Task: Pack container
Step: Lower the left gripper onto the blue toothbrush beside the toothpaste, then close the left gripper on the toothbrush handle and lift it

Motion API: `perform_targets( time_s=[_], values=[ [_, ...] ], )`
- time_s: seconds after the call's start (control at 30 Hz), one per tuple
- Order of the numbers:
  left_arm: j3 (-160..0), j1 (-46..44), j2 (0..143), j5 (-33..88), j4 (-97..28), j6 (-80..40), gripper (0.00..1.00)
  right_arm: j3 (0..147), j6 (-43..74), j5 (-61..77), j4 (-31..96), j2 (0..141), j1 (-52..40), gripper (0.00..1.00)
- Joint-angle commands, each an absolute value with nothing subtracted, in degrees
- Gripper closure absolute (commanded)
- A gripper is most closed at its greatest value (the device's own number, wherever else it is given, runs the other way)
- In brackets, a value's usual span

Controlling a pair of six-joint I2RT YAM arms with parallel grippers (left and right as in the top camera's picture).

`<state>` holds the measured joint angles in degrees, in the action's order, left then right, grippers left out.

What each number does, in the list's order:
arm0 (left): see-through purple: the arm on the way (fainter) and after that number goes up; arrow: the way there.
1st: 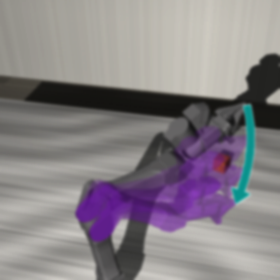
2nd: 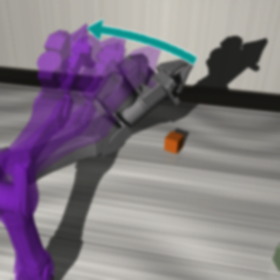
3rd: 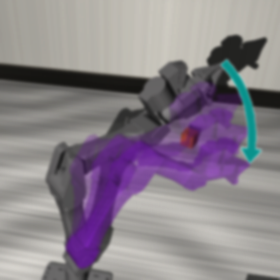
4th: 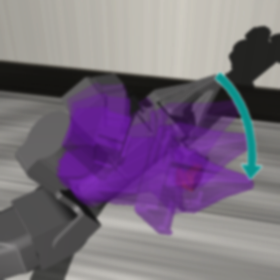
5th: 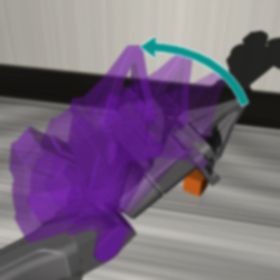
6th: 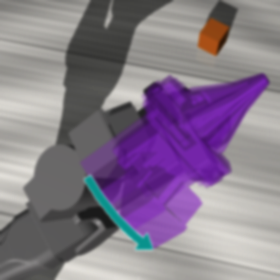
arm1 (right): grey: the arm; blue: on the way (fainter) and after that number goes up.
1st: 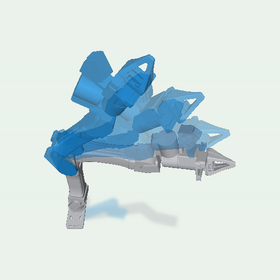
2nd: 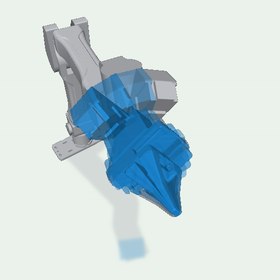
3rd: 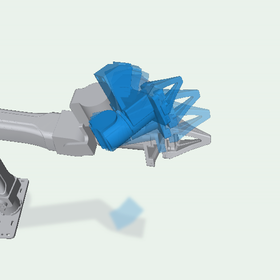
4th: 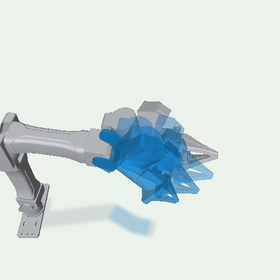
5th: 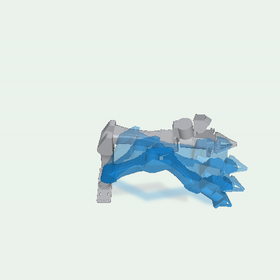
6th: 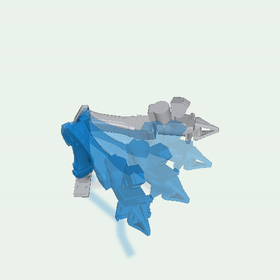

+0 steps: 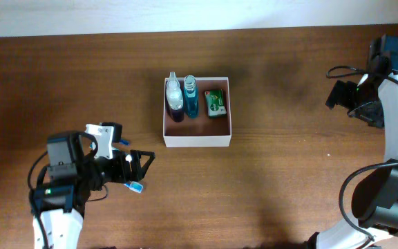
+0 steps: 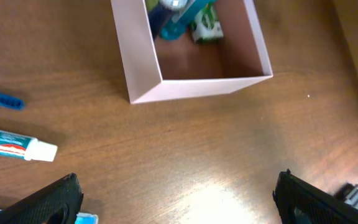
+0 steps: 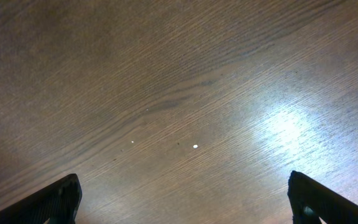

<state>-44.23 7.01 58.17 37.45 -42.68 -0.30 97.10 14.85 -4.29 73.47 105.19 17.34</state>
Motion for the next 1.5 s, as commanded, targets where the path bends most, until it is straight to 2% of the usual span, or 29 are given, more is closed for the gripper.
perform_targets(
  time_s=[0.0,0.13,0.17,0.3,0.4,0.47,0.93,1.1,1.47],
  values=[
    [-44.91,7.31,61.65,36.34,-42.74,-1.45,0.01,96.64,15.33,-5.19,73.49,105.41,17.65,0.01],
    [-44.91,7.31,64.79,18.87,-45.87,-17.23,0.01,96.64,15.31,-5.19,73.47,105.41,17.65,0.01],
    [-44.91,7.31,65.91,11.20,-48.40,-26.48,0.01,96.64,15.31,-5.19,73.47,105.41,17.65,0.01],
    [-44.91,7.31,67.99,4.69,-49.30,-34.65,0.02,96.64,15.33,-5.19,73.49,105.41,17.65,0.01],
    [-44.91,7.31,69.67,4.49,-48.82,-37.28,0.10,96.64,15.33,-5.19,73.47,105.41,17.65,0.01],
    [-44.91,7.31,70.87,4.51,-48.05,-38.48,0.20,96.64,15.33,-5.19,73.49,105.41,17.65,0.01],
    [-44.91,7.31,83.37,9.10,-42.89,-40.93,0.25,96.64,15.33,-5.19,73.47,105.41,17.65,0.01],
    [-45.01,7.31,87.33,11.64,-45.50,-40.91,0.25,96.64,15.31,-5.19,73.47,105.41,17.65,0.01],
    [-45.01,7.31,88.07,8.60,-49.54,-40.71,0.25,96.64,15.31,-5.19,73.49,105.41,17.65,0.01]
  ],
)
